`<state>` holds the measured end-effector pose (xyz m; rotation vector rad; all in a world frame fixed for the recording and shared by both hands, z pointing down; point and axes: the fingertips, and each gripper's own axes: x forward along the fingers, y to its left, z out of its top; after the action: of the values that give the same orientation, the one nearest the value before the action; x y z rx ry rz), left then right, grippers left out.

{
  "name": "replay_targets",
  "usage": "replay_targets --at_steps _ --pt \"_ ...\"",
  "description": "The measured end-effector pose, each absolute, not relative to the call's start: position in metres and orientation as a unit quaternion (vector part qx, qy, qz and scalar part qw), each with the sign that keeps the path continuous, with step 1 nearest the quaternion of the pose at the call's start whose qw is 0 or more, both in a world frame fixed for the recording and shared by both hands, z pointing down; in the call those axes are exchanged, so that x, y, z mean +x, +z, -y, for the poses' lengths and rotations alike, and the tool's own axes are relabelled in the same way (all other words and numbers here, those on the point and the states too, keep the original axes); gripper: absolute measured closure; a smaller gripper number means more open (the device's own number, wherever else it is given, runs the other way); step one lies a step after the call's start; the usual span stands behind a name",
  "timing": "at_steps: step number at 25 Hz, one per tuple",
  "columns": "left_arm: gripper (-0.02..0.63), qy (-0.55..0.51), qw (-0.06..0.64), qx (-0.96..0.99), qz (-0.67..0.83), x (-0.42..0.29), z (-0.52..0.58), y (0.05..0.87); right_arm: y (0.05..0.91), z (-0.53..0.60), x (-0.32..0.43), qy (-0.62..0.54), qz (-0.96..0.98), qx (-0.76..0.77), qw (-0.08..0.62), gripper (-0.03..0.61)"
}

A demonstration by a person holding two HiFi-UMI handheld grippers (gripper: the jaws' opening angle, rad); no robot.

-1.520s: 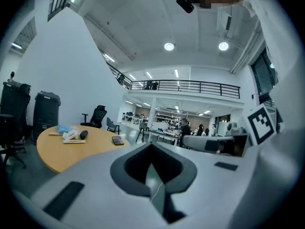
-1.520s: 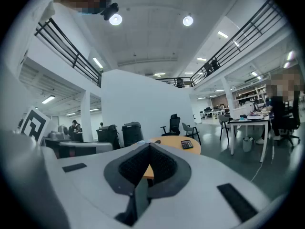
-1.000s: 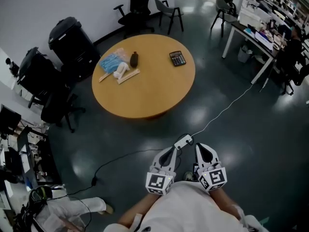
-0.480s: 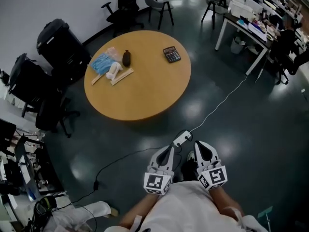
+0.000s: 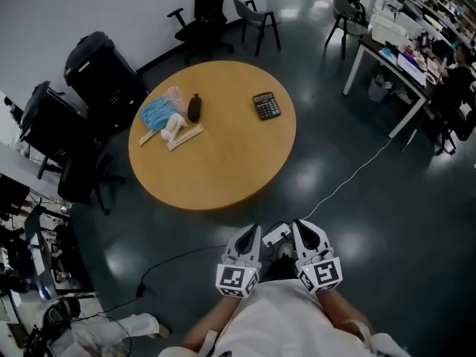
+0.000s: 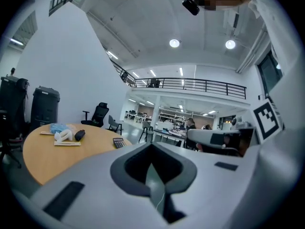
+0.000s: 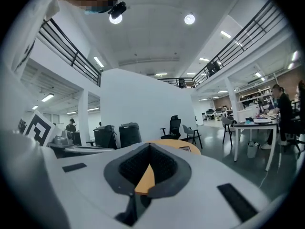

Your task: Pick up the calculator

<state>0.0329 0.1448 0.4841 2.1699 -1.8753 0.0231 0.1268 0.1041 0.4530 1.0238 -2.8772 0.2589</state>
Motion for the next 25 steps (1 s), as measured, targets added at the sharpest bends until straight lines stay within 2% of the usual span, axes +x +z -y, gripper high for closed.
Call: replay_targets --at_steps 13,25 --pt "0.607 -0.004 0.130 0.720 0.682 0.028 -0.030 0.472 0.464 0.032 0.125 0.092 0.954 0.282 0.038 0.563" --pt "0.607 -0.012 0.125 0.751 0.648 -0.050 0.108 0.484 0.542 0.194 0.032 0.104 0.960 0.245 0.083 0.563"
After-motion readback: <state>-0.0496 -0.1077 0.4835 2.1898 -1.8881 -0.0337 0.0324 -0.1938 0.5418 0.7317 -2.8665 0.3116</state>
